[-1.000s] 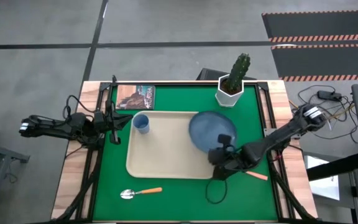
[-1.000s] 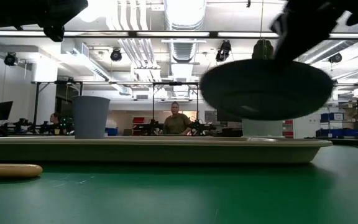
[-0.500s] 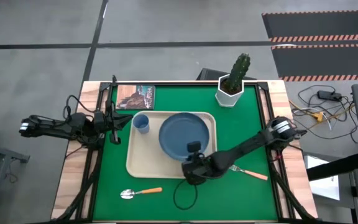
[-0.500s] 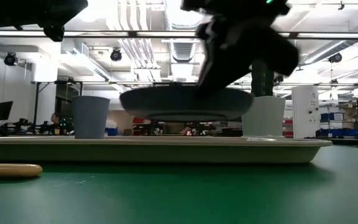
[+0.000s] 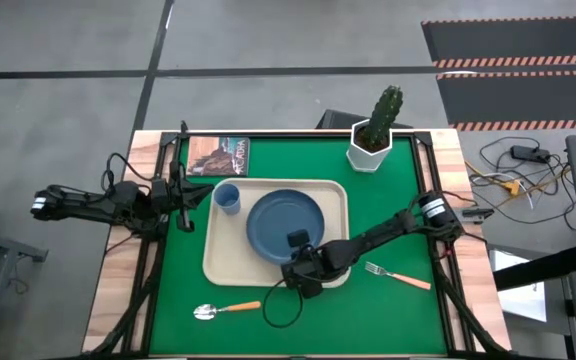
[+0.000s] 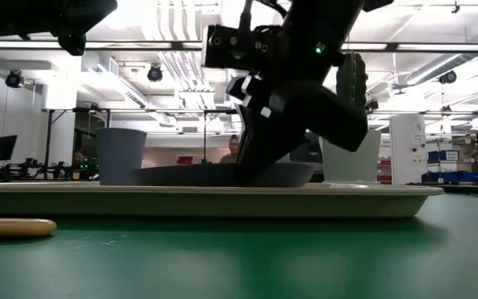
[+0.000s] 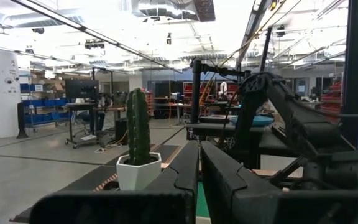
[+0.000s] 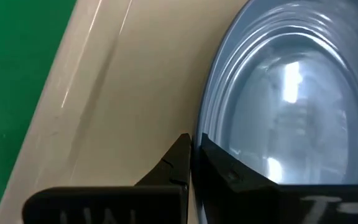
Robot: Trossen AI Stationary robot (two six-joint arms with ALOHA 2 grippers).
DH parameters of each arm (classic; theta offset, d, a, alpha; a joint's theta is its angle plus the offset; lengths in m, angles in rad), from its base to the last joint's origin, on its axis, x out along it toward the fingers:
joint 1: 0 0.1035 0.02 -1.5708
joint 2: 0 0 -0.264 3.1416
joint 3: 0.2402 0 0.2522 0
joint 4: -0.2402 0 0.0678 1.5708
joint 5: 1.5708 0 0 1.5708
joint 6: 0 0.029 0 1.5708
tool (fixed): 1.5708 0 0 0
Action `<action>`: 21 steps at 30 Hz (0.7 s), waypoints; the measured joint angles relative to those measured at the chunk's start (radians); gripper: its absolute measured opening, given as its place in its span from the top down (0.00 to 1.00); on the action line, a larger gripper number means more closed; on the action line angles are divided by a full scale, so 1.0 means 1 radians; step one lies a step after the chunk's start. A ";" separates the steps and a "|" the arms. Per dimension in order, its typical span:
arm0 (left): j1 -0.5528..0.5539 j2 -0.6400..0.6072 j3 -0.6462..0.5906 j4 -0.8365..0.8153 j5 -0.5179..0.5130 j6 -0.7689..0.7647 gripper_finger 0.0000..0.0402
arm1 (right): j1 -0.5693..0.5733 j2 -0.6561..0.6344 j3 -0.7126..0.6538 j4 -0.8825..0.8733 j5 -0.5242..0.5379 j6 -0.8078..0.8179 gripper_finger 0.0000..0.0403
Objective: Pick and place plate/cup/fork/spoon on tray
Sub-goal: Put the blue plate on the white serving tray on the bottom left of the blue cup
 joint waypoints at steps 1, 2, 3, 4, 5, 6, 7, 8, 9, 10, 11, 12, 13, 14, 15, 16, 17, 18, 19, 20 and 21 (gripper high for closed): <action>0.000 0.000 0.000 0.000 0.000 0.000 1.00 | -0.001 0.000 0.000 0.004 -0.005 0.000 0.98; 0.000 0.001 0.000 0.000 0.000 0.000 1.00 | -0.001 0.000 0.000 0.007 -0.011 -0.001 0.98; 0.000 0.001 0.000 0.000 0.000 0.000 1.00 | -0.004 0.000 0.000 0.011 -0.023 -0.002 0.98; 0.000 0.001 0.000 0.000 0.000 0.003 1.00 | -0.006 -0.002 0.000 0.016 -0.036 -0.001 0.98; 0.000 0.001 0.000 0.000 0.000 0.017 1.00 | -0.009 -0.004 0.000 0.015 -0.051 0.003 0.98; 0.000 0.001 0.000 0.000 0.000 0.036 1.00 | -0.012 -0.005 0.000 0.014 -0.066 0.008 0.98; 0.000 0.001 0.000 0.000 0.000 0.047 1.00 | -0.015 -0.006 -0.001 0.014 -0.080 0.015 0.97; 0.000 0.001 0.000 0.000 0.000 0.050 1.00 | -0.017 -0.008 -0.001 0.013 -0.087 0.021 0.96; 0.000 0.001 0.000 0.000 0.000 0.050 1.00 | -0.020 -0.009 -0.001 0.012 -0.093 0.024 0.95; 0.000 0.002 0.000 0.000 0.000 0.051 1.00 | -0.022 -0.010 -0.001 0.013 -0.100 0.026 0.93; 0.000 0.001 0.000 0.000 0.000 0.051 1.00 | -0.023 -0.010 -0.001 0.013 -0.102 0.028 0.91; 0.000 0.001 0.000 0.000 0.000 0.051 1.00 | -0.025 -0.011 -0.001 0.013 -0.101 0.035 0.89; 0.000 0.001 0.000 0.000 0.000 0.050 1.00 | -0.027 -0.011 -0.001 0.013 -0.101 0.038 0.87; 0.000 0.001 0.000 0.000 0.000 0.050 1.00 | -0.027 -0.012 -0.002 0.013 -0.101 0.041 0.84; 0.000 0.001 0.000 0.000 0.000 0.050 1.00 | -0.029 -0.014 -0.002 0.012 -0.102 0.041 0.81; 0.000 0.001 0.000 0.000 0.000 0.050 1.00 | -0.029 -0.016 -0.002 0.011 -0.102 0.041 0.79; 0.000 0.001 0.000 0.000 0.000 0.050 1.00 | -0.029 -0.023 -0.002 0.006 -0.102 0.042 0.76; 0.000 0.001 0.000 0.000 0.000 0.050 1.00 | -0.029 -0.032 -0.003 0.001 -0.102 0.043 0.74; 0.000 0.001 0.000 0.000 0.000 0.050 1.00 | -0.029 -0.045 -0.003 -0.002 -0.102 0.049 0.72; 0.000 0.001 0.000 0.000 0.000 0.050 1.00 | -0.029 -0.064 -0.003 -0.018 -0.103 0.059 0.70; 0.000 0.001 0.000 0.000 0.000 0.050 1.00 | -0.027 -0.085 -0.003 -0.041 -0.107 0.076 0.69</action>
